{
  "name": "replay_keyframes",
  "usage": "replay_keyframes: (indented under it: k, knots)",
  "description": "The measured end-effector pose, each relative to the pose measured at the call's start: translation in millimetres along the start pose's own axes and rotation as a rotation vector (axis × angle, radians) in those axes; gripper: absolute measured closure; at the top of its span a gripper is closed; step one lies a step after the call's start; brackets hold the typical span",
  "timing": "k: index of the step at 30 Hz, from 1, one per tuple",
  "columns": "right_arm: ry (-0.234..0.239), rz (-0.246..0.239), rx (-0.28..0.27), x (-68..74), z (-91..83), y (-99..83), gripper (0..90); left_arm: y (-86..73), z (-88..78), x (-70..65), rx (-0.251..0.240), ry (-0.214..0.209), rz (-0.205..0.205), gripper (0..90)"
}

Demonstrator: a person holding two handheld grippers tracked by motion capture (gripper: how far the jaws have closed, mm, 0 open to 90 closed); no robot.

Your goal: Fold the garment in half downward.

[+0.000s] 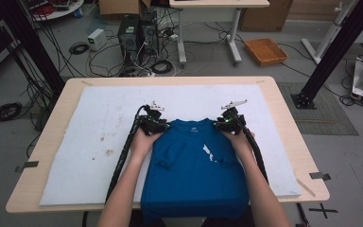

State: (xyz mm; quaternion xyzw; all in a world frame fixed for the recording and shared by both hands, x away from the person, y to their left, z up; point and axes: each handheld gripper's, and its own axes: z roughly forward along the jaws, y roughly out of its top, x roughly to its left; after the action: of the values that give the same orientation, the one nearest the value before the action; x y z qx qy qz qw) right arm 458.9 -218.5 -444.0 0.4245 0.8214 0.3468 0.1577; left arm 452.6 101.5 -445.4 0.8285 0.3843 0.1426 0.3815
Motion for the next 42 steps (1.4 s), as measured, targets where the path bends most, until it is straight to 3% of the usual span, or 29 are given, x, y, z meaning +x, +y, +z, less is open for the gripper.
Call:
replay_keyframes:
  k: [5,10,19,23,29,33,34,36,38,39,40,41,42]
  knots:
    - [-0.013,-0.040,0.002,3.0,-0.8,0.3,87.7,0.4,0.5,-3.9,-0.002,0.003,0.028,86.2]
    - [0.008,0.002,-0.029,-0.6,-2.6,0.3,88.8,0.3,-0.7,1.7,-0.022,-0.007,0.006,87.3]
    - [0.014,0.028,-0.130,-7.2,-6.3,17.1,88.9,9.7,-12.0,21.3,-0.122,0.005,-0.031,87.4]
    - [0.014,0.033,-0.170,-5.1,-13.5,23.2,88.9,13.8,-21.4,19.8,-0.150,0.000,-0.007,87.4]
    - [0.015,0.024,-0.207,2.4,-34.6,22.0,88.8,16.8,-45.6,4.2,-0.204,-0.026,0.051,87.3]
    - [0.023,0.013,-0.247,11.4,-55.0,14.9,88.8,14.5,-65.0,-10.9,-0.215,-0.020,0.121,87.3]
    - [0.028,0.013,-0.270,17.1,-66.1,10.0,88.7,12.8,-70.1,-14.4,-0.220,-0.021,0.135,87.3]
    - [0.034,0.008,-0.280,20.4,-71.7,7.2,88.7,7.9,-79.2,-21.5,-0.232,-0.025,0.155,87.3]
    - [0.036,-0.016,-0.298,32.9,-87.1,-2.2,88.7,-1.6,-91.3,-33.8,-0.249,-0.037,0.181,87.3]
    - [0.038,-0.025,-0.303,37.2,-91.8,-5.6,88.7,-1.6,-91.3,-33.8,-0.249,-0.037,0.181,87.3]
    - [0.040,-0.036,-0.309,41.5,-96.5,-9.6,88.7,-8.6,-98.9,-43.5,-0.256,-0.052,0.203,87.3]
    - [0.040,-0.036,-0.309,41.5,-96.5,-9.6,88.7,-8.6,-98.9,-43.5,-0.256,-0.052,0.203,87.2]
    - [0.035,-0.062,-0.308,49.6,-105.2,-17.6,88.6,-16.0,-106.0,-53.0,-0.260,-0.057,0.227,87.3]
